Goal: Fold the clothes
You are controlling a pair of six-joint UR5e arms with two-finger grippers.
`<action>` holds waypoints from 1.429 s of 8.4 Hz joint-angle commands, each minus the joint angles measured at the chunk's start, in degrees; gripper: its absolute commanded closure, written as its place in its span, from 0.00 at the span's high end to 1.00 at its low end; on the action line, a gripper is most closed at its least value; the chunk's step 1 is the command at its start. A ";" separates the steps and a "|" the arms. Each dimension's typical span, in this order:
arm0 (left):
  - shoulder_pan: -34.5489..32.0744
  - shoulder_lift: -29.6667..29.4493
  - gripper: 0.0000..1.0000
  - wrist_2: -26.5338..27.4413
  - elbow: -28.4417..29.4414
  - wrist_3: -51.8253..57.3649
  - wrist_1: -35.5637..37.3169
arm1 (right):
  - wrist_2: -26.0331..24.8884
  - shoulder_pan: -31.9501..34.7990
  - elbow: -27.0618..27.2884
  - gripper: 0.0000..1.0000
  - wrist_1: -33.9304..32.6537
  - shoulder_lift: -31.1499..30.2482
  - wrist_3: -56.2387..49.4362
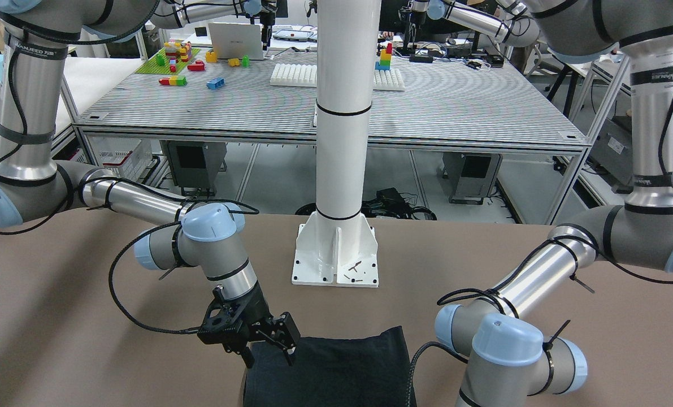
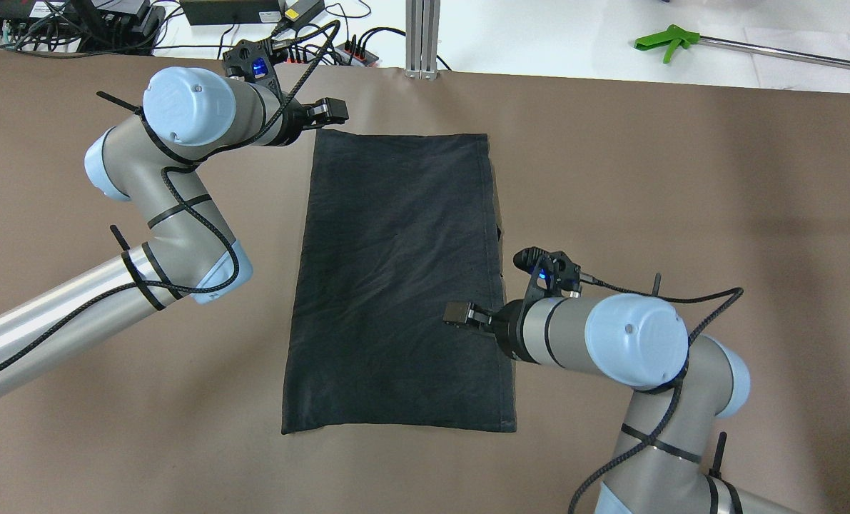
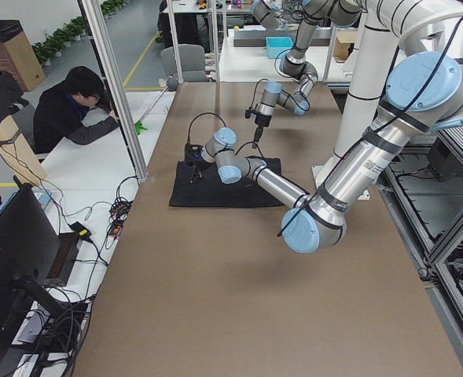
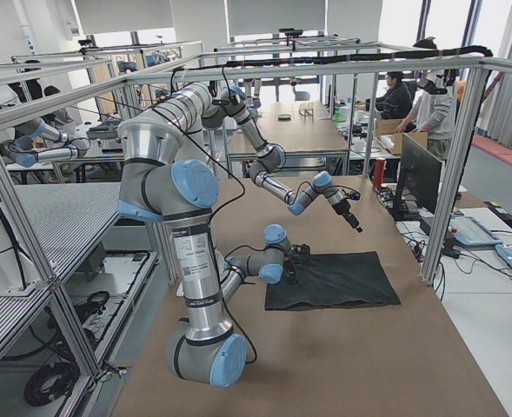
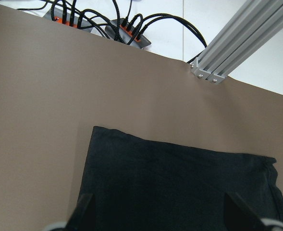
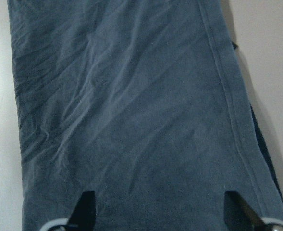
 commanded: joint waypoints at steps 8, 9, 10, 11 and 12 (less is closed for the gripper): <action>0.15 0.72 0.95 1.51 -0.50 0.09 -0.06 | -11.81 -11.51 -3.87 0.94 5.63 -4.80 4.88; 0.41 0.72 0.95 1.61 -0.50 0.09 -0.06 | -11.81 -11.59 -4.57 0.94 5.72 -4.62 4.87; 0.50 0.72 0.95 1.61 -0.41 0.09 -0.06 | -11.81 -11.59 -5.97 0.94 5.89 -4.36 4.79; 0.50 0.63 0.95 1.61 -0.41 0.17 -0.06 | -11.90 -11.51 -6.85 0.94 6.94 -4.36 4.79; 0.50 0.63 0.95 1.61 -0.32 0.18 0.03 | -11.90 -11.51 -7.73 0.94 7.73 -4.27 4.70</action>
